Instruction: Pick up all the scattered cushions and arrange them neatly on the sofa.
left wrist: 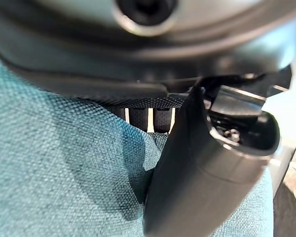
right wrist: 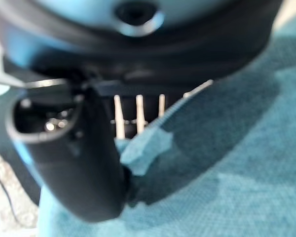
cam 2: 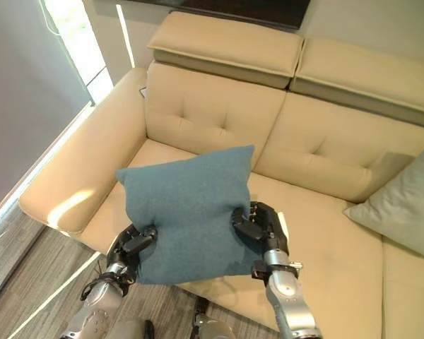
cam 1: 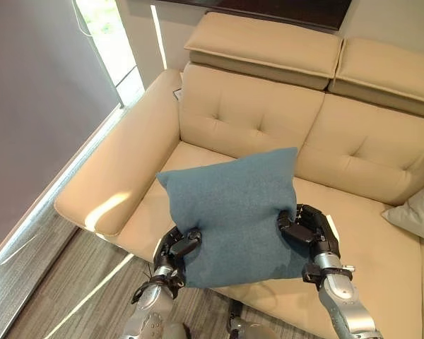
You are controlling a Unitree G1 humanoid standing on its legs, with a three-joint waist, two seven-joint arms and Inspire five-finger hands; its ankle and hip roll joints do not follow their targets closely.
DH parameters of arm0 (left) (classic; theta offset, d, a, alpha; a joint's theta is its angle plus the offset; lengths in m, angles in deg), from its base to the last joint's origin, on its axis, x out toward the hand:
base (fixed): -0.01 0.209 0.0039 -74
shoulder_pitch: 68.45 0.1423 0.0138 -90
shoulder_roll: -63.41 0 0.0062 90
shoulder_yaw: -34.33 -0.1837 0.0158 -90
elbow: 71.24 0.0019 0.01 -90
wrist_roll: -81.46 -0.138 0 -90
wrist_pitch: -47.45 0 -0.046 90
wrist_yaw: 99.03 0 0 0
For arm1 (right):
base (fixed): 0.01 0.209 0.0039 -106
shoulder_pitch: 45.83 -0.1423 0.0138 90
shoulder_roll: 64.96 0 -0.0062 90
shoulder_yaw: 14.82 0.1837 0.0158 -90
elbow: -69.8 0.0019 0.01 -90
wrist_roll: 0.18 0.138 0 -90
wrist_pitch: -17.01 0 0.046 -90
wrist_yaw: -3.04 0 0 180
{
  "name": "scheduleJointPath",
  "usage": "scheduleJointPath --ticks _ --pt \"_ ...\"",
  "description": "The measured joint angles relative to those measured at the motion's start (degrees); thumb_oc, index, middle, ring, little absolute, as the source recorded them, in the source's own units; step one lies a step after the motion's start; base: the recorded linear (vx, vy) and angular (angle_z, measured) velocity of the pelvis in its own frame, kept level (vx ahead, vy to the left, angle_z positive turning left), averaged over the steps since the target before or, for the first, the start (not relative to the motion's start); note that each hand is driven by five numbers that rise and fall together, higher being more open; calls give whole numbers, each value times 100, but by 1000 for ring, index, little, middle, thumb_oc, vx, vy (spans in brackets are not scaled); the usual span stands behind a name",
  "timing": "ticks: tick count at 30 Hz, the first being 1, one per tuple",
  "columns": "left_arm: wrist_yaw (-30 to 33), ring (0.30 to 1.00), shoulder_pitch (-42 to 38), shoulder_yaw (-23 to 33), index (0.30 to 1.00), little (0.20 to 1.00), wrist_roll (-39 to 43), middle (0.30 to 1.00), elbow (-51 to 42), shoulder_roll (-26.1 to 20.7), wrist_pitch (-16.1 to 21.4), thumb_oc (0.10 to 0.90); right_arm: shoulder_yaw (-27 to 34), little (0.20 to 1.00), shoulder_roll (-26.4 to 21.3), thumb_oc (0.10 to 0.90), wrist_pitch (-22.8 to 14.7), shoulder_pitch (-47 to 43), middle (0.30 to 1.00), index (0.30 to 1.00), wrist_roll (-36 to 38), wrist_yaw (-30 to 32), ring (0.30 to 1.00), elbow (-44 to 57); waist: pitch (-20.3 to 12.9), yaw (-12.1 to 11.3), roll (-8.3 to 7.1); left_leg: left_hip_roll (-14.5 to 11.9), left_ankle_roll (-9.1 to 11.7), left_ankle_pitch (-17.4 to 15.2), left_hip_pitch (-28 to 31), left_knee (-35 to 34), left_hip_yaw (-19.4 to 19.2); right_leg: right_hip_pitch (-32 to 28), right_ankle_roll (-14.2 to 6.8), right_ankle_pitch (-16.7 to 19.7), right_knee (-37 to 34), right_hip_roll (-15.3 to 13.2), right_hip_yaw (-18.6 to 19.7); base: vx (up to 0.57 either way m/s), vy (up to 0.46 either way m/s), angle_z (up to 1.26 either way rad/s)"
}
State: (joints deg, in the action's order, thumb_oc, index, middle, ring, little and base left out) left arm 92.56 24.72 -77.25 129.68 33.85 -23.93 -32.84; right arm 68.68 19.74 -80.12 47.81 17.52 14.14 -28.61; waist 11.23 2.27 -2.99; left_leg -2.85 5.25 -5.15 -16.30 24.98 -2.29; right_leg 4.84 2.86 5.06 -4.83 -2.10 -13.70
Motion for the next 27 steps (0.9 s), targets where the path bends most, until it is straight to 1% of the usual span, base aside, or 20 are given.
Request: scheduleJointPath --ticks 1,2,3,4,6,7,8,9,10,11,12,13,15,17,18,19,21,24,27 --pt "0 300 -21 15 300 300 -8 300 0 -48 0 400 -48 300 -6 400 0 -23 300 300 0 1 300 -1 -2 7 12 -9 68 125 118 -1482 180 -59 -19 -26 -37 130 132 183 49 -71" --pt "0 300 -34 44 300 300 -14 300 2 -68 0 400 -88 300 -6 400 0 -22 300 300 1 12 300 -12 10 11 12 -32 119 333 104 -2000 371 -117 -35 -36 -36 201 182 163 44 -68" --pt "1 300 -38 44 300 300 -19 300 8 -77 0 400 -105 300 -6 400 1 -2 300 300 1 27 300 -33 18 21 2 -43 128 430 133 -2183 505 -189 -83 -77 -36 239 238 142 41 -44" --pt "0 300 -43 32 300 300 -63 300 7 -98 0 400 -98 300 -6 400 0 44 300 300 5 44 300 -35 28 21 -32 -58 139 449 315 -2212 660 -265 -91 -105 -34 239 317 124 59 -28" --pt "0 300 -180 -11 300 300 -117 300 6 -51 0 400 2 300 -79 400 1 20 300 300 30 74 300 -39 51 30 -20 -22 199 519 401 -2208 931 -278 -22 -139 -32 231 390 160 93 -24" --pt "1 300 -205 -12 300 300 -116 300 -1 -26 1 400 28 300 -97 400 9 -67 300 300 38 97 300 -38 72 0 -24 -23 73 625 511 -2465 909 -291 -20 -136 -30 222 563 215 141 -46" --pt "2 300 -185 -11 300 300 -115 300 3 -53 -1 400 18 300 -99 400 9 -115 300 300 36 96 300 -37 81 -5 -6 -34 -9 808 680 -2687 887 -350 -29 -142 -30 228 653 217 157 -59" --pt "2 300 -179 -24 300 300 -115 300 4 -52 -3 400 18 300 -92 400 8 -127 300 300 35 97 300 -11 111 26 62 -46 -33 1219 925 -2790 890 -467 -69 -167 -31 244 679 195 160 -48" --pt "2 300 -186 -38 300 300 -116 300 5 -47 -5 400 17 300 -120 400 6 -129 300 300 35 97 300 2 157 61 172 -65 -109 1354 1149 -2824 861 -627 -161 -231 -32 283 725 176 154 -29" --pt "1 300 -195 -43 300 300 -120 300 1 -54 -5 400 14 300 -111 400 8 -126 300 300 35 98 300 1 154 113 195 -51 -119 1303 1262 -2935 857 -680 -203 -255 -32 262 755 188 189 -16" --pt "2 300 -275 -32 300 300 -123 300 -19 -110 -3 400 12 300 -73 400 6 -128 300 300 35 96 300 23 154 172 193 52 -208 1241 1346 -3009 822 -709 -290 -282 -33 148 774 134 140 -9" --pt "2 300 -375 -39 300 300 -133 300 -24 -197 -3 400 25 300 -27 400 6 -139 300 300 35 97 300 23 154 166 193 139 -280 1193 1358 -3008 742 -697 -367 -295 -33 54 810 125 172 -13" --pt "3 300 -440 4 300 300 -159 300 -71 -337 9 400 -13 300 4 400 5 -146 300 300 33 94 300 24 152 151 189 295 -315 1166 1372 -3007 680 -678 -525 -306 -35 -118 934 62 105 -15" --pt "7 300 -431 93 300 300 -159 300 -115 -426 10 400 -110 300 28 400 7 -160 300 300 27 90 300 24 144 120 213 372 -405 1108 1381 -3007 577 -670 -597 -332 -34 -207 954 46 92 -17" --pt "8 300 -415 205 300 300 -160 300 -133 -452 10 400 -206 300 56 400 8 -159 300 300 17 75 300 24 143 59 212 439 -422 1096 1385 -3008 510 -646 -659 -304 -36 -279 1019 51 117 -21" --pt "9 300 -414 215 300 300 -159 300 -135 -476 10 400 -211 300 75 400 8 -160 300 300 2 52 300 24 143 -16 212 451 -441 1082 1388 -3008 450 -628 -677 -299 -36 -296 1077 41 105 -20" --pt "9 300 -374 219 300 300 -159 300 -140 -496 10 400 -209 300 108 400 8 -161 300 300 -31 44 300 24 142 -48 211 477 -446 1079 1388 -3009 435 -617 -719 -280 -36 -320 1093 48 114 -11" --pt "9 300 -274 215 300 300 -159 300 -151 -488 10 400 -201 300 148 400 14 -161 300 300 -126 43 300 24 137 -129 199 465 -514 1040 1411 -3011 262 -581 -753 -255 -36 -319 1238 30 65 -22" --pt "9 300 -231 212 300 300 -164 300 -177 -476 10 400 -186 300 162 400 28 -154 300 300 -184 45 300 24 125 -88 178 459 -530 1029 1413 -3013 190 -551 -766 -244 -36 -318 1277 13 30 -14"
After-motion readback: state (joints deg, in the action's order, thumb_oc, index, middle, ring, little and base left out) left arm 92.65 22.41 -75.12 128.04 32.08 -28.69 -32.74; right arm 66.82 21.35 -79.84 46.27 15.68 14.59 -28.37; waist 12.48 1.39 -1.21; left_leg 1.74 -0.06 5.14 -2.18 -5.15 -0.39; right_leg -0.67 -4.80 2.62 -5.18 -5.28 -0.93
